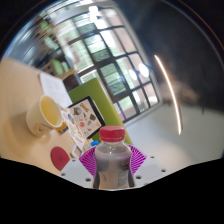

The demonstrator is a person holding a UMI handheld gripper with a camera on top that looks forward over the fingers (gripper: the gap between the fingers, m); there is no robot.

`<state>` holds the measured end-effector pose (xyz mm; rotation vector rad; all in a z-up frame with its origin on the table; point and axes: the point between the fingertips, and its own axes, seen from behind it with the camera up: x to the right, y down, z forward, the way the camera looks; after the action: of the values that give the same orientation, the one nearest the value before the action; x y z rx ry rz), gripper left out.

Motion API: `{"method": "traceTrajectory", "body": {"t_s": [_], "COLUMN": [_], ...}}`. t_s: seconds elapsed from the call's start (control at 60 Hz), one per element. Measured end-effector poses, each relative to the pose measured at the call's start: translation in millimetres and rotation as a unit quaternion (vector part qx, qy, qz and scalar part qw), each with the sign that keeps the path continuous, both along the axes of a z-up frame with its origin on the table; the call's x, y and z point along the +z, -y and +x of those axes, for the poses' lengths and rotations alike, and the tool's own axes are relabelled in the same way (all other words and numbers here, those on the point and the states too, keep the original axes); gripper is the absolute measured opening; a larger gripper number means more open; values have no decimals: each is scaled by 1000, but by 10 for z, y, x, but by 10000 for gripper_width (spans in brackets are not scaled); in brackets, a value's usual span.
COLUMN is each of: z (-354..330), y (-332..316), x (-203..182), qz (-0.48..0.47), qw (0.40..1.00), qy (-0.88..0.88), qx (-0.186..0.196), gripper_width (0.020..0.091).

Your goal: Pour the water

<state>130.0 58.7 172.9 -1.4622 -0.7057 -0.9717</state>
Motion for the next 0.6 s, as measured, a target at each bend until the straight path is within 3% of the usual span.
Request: {"method": "traceTrajectory", "body": {"t_s": [0.067,0.183,0.25,0.383,0.6], "z": [-252,-574,-682,-873,-827], "y": [-162,-433,-441,-504,-591], "x": [112,-79,-95,-175,-146], "qz": [-17,-40,-57,-59,-67], "qw": [987,931,896,827,809], "qy": [158,364,439,559,583], "qx": [12,3,17,23,25], "gripper_width": [384,384,385,388,387]}}
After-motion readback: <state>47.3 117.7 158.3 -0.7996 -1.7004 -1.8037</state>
